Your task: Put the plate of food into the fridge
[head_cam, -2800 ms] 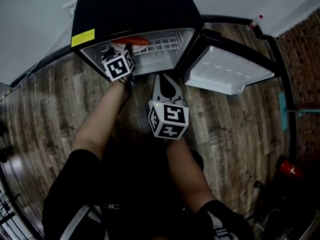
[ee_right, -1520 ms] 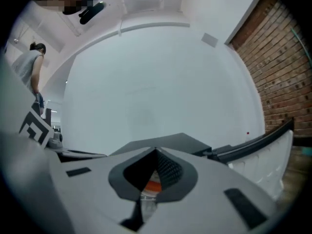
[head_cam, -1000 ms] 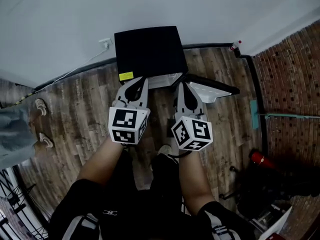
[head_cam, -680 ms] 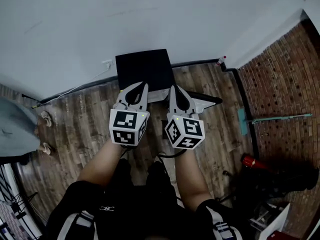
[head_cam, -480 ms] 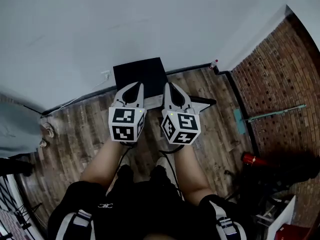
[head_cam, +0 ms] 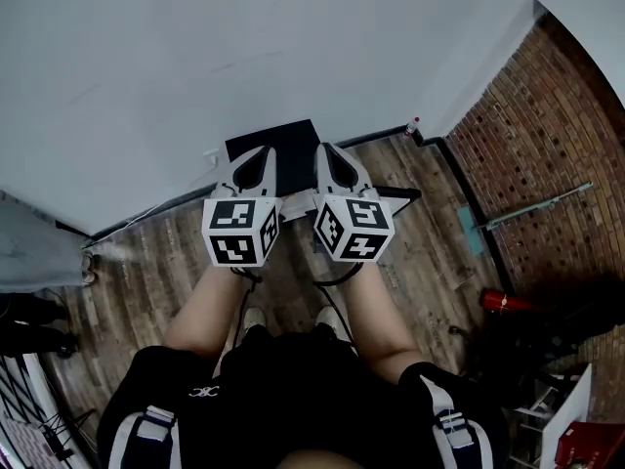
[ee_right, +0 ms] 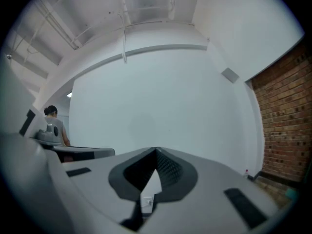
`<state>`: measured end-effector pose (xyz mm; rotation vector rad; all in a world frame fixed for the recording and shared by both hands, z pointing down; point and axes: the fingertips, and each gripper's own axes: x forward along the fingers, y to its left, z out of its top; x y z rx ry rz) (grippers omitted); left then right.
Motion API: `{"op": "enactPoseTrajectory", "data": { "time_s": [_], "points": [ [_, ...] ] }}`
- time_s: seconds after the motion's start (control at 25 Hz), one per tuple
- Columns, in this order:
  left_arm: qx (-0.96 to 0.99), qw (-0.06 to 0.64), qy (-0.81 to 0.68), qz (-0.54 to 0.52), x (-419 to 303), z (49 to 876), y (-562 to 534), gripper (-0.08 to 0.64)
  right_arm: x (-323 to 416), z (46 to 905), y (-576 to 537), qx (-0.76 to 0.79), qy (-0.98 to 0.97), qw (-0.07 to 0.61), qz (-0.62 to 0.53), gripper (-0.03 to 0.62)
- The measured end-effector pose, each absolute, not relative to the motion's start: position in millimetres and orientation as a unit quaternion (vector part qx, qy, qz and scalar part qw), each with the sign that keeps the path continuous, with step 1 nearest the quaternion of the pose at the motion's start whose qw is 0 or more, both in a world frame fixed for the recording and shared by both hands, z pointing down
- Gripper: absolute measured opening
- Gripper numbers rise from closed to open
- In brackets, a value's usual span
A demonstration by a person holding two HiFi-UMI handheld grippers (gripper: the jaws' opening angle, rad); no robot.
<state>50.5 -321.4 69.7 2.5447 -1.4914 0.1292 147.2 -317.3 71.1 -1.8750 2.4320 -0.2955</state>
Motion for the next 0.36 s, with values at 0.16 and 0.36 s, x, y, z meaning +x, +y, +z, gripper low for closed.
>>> {"op": "enactPoseTrajectory", "data": {
  "time_s": [0.16,0.36],
  "points": [
    [0.856,0.096,-0.506,0.04,41.2,65.3,-317.2,-0.003,136.8,61.2,-310.8,-0.602,0.793,0.028,-0.082,0.011],
    [0.852,0.093,-0.514,0.036,29.1,58.9,-320.1,-0.003,128.8,51.1,-312.0,-0.601,0.796,0.022,-0.069,0.012]
  ]
}}
